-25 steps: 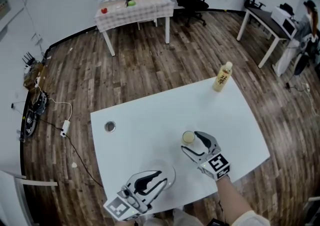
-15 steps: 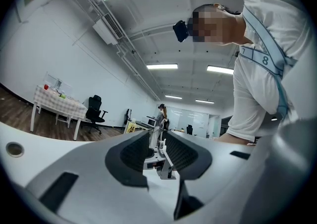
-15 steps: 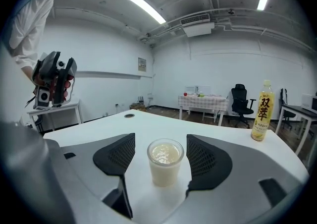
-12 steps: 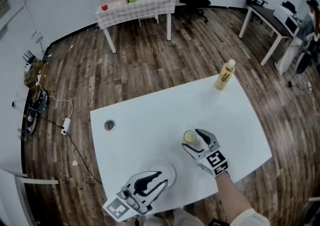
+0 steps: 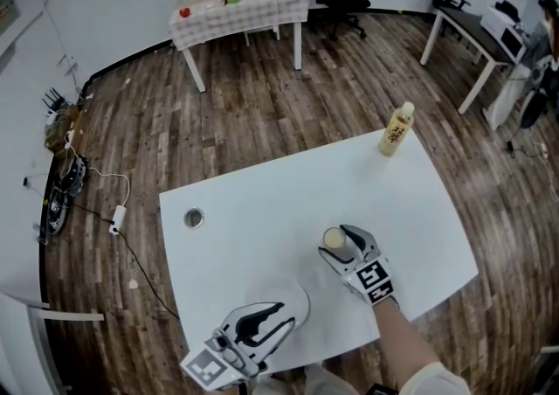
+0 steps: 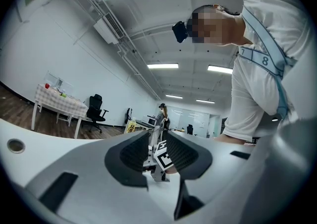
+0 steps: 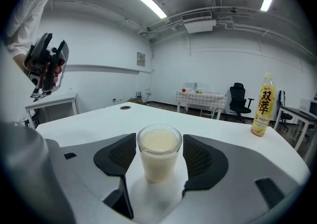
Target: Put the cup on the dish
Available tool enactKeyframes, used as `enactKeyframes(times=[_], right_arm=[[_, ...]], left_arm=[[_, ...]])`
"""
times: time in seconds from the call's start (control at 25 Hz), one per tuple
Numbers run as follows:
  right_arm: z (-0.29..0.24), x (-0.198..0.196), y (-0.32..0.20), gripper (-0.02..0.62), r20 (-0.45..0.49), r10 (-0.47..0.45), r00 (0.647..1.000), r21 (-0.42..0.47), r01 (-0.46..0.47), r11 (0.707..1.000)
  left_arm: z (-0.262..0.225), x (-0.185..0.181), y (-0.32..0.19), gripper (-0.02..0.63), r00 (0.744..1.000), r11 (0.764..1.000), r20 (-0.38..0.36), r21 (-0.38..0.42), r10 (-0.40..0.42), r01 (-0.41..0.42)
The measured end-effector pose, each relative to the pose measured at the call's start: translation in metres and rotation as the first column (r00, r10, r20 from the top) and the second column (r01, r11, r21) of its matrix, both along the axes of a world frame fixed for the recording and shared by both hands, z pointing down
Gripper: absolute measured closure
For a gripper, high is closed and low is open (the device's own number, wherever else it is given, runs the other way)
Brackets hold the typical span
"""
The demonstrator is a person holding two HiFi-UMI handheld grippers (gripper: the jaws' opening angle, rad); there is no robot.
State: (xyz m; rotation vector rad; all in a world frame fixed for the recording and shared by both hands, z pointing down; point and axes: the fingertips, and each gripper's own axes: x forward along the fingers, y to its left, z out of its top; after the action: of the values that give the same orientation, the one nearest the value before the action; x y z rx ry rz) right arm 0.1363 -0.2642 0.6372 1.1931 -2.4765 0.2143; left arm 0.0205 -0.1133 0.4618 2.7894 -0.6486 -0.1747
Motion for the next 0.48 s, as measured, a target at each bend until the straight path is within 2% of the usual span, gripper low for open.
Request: enactKeyframes(times=[0.08,0.48], right_arm=[[0.0006,-0.0005,-0.0008,0.307,0.004,0.006,1.000,0.009,-0.006,1.000],[-0.0002,0.0015,-0.0003,0.313,0.006,0.006,1.000,0.000,-0.006,1.000]], left_arm=[[0.0009,-0.0026,0.0004,0.503,1.000,1.000,-0.001,-0.002,-0.003,0.003],[-0.0016,-0.0001,0.0007,0.502,1.000,1.000,-0.011,0.000,-0.005,0.005]])
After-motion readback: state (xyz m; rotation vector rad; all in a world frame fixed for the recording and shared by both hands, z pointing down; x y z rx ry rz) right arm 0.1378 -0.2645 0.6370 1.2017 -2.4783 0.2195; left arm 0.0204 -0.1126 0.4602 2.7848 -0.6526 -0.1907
